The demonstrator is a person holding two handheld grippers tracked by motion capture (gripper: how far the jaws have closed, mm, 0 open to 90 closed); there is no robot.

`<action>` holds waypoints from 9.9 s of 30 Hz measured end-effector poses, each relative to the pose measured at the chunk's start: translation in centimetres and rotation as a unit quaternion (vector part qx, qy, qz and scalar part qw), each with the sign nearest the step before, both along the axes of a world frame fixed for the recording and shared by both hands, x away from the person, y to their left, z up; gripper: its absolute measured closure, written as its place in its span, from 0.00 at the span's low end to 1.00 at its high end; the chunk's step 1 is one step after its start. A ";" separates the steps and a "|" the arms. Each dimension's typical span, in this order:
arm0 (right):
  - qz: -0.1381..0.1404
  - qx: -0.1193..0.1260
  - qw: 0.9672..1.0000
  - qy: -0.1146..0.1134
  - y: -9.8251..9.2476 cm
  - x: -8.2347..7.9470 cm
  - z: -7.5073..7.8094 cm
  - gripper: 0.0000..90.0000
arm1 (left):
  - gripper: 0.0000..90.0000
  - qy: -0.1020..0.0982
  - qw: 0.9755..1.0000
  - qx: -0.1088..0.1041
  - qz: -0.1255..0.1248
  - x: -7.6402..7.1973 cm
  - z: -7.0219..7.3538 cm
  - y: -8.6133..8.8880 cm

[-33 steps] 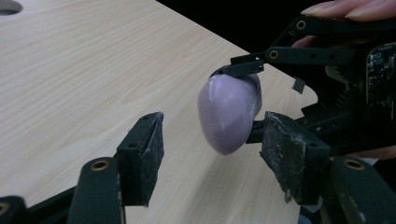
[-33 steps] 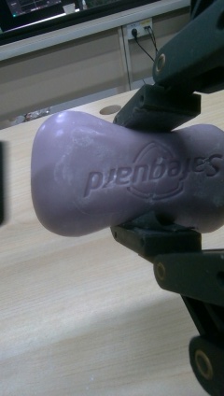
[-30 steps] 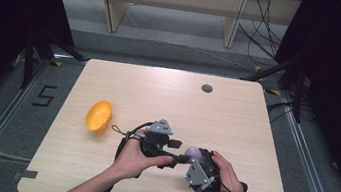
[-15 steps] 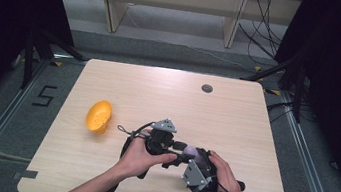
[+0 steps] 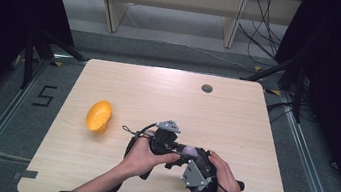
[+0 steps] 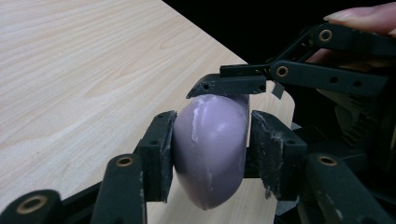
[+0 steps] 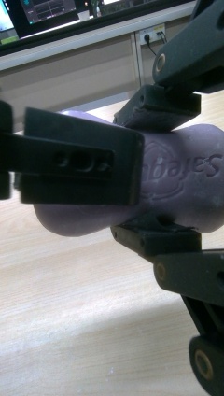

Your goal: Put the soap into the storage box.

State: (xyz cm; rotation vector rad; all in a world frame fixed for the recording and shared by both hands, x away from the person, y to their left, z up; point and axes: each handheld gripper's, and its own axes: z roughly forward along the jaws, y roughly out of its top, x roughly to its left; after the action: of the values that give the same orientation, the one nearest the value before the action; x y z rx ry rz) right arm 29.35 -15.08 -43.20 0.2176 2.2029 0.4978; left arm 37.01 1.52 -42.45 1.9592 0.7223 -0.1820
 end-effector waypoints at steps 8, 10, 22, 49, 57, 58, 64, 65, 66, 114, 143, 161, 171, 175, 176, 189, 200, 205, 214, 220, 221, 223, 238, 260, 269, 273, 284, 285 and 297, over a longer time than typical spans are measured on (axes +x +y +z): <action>0.002 0.002 1.000 0.000 0.1 -0.2 0.1 0.56 | 0.58 0.012 1.000 -0.001 -0.006 0.1 0.0 0.1; 0.001 0.002 1.000 0.001 0.1 -0.2 0.0 0.56 | 0.60 0.012 1.000 0.001 -0.008 0.1 0.0 0.2; -0.007 0.018 1.000 0.008 0.2 -0.1 -0.2 0.53 | 0.65 -0.007 1.000 0.011 -0.007 -0.3 0.4 0.2; -0.023 -0.001 1.000 0.000 -2.2 -0.1 0.3 0.37 | 0.65 -0.104 0.990 0.035 0.090 -1.0 0.8 1.9; -0.051 0.020 0.998 0.010 -3.4 -0.1 0.2 0.39 | 0.66 -0.112 0.986 0.051 0.117 -1.0 0.6 3.2; -0.045 0.016 0.999 0.006 -3.5 0.0 0.2 0.39 | 0.65 -0.114 0.984 0.053 0.126 -1.1 0.6 3.3; -0.062 0.034 0.997 0.010 -4.0 0.0 0.0 0.39 | 0.66 -0.124 0.979 0.073 0.145 -1.0 0.6 4.3; -0.065 0.038 0.997 0.013 -4.0 0.0 0.0 0.39 | 0.66 -0.124 0.979 0.068 0.147 -1.0 0.6 4.3; -0.060 0.038 0.997 0.013 -4.1 0.0 0.0 0.39 | 0.66 -0.132 0.977 0.071 0.150 -1.0 0.7 4.4; -0.075 0.050 0.995 0.029 -4.4 0.2 -0.4 0.41 | 0.66 -0.160 0.953 0.107 0.235 -0.9 1.1 11.6; -0.079 0.047 0.995 0.025 -4.6 0.3 -0.5 0.41 | 0.66 -0.169 0.936 0.108 0.290 -0.8 1.4 15.3; -0.080 0.050 0.995 0.028 -4.6 0.3 -0.5 0.41 | 0.66 -0.168 0.924 0.108 0.325 -0.4 1.1 17.2; -0.076 0.046 0.996 0.026 -4.7 0.4 -0.5 0.41 | 0.66 -0.171 0.916 0.111 0.346 -0.3 1.1 18.5; -0.079 0.051 0.995 0.030 -4.7 0.3 -0.5 0.41 | 0.65 -0.170 0.914 0.111 0.352 -0.2 1.0 19.0; -0.080 0.051 0.995 0.029 -4.7 0.3 -0.5 0.41 | 0.65 -0.171 0.913 0.113 0.353 -0.2 1.0 19.1; -0.081 0.049 0.995 0.027 -4.7 0.4 -0.5 0.41 | 0.66 -0.170 0.903 0.115 0.377 0.3 0.8 20.4; -0.076 0.047 0.996 0.025 -4.7 0.4 -0.4 0.41 | 0.66 -0.166 0.891 0.125 0.404 0.9 0.3 21.9; -0.081 0.051 0.995 0.030 -4.8 0.4 -0.5 0.41 | 0.66 -0.162 0.887 0.129 0.412 1.3 -0.1 22.3; -0.082 0.046 0.995 0.027 -4.8 0.5 -0.5 0.41 | 0.66 -0.159 0.880 0.132 0.428 2.0 -0.7 22.8; -0.082 0.049 0.995 0.028 -4.7 0.4 -0.5 0.41 | 0.65 -0.155 0.875 0.136 0.438 2.4 -1.5 22.6; -0.077 0.045 0.996 0.025 -4.8 0.5 -0.5 0.41 | 0.65 -0.155 0.874 0.138 0.440 2.4 -1.6 22.5; -0.082 0.050 0.995 0.029 -4.8 0.4 -0.6 0.41 | 0.65 -0.155 0.873 0.140 0.441 2.6 -1.8 22.4; -0.079 0.044 0.996 0.024 -4.8 0.5 -0.5 0.41 | 0.65 -0.145 0.867 0.151 0.451 3.3 -3.2 21.6; -0.078 0.051 0.995 0.035 -4.7 0.4 -0.7 0.41 | 0.65 -0.139 0.865 0.157 0.455 3.6 -5.1 21.3; -0.076 0.047 0.996 0.032 -4.7 0.5 -0.6 0.41 | 0.65 -0.140 0.866 0.161 0.452 3.7 -5.1 21.0; -0.074 0.045 0.996 0.030 -4.7 0.4 -0.6 0.41 | 0.65 -0.134 0.868 0.163 0.449 3.8 -5.1 20.9; -0.074 0.045 0.996 0.031 -4.8 0.5 -0.6 0.41 | 0.64 -0.116 0.873 0.173 0.442 3.8 -5.6 20.9; -0.073 0.045 0.996 0.031 -4.8 0.5 -0.6 0.41 | 0.63 -0.118 0.874 0.173 0.439 3.8 -5.4 21.0; -0.082 0.047 0.995 0.031 -5.1 0.4 -0.6 0.40 | 0.41 -0.142 0.886 0.135 0.420 1.9 -3.8 22.3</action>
State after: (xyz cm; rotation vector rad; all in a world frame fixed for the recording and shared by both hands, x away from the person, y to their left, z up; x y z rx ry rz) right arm 29.77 -20.22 -43.81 0.4651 2.2003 0.5095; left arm 38.95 23.85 -46.28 1.6901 1.3717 0.7524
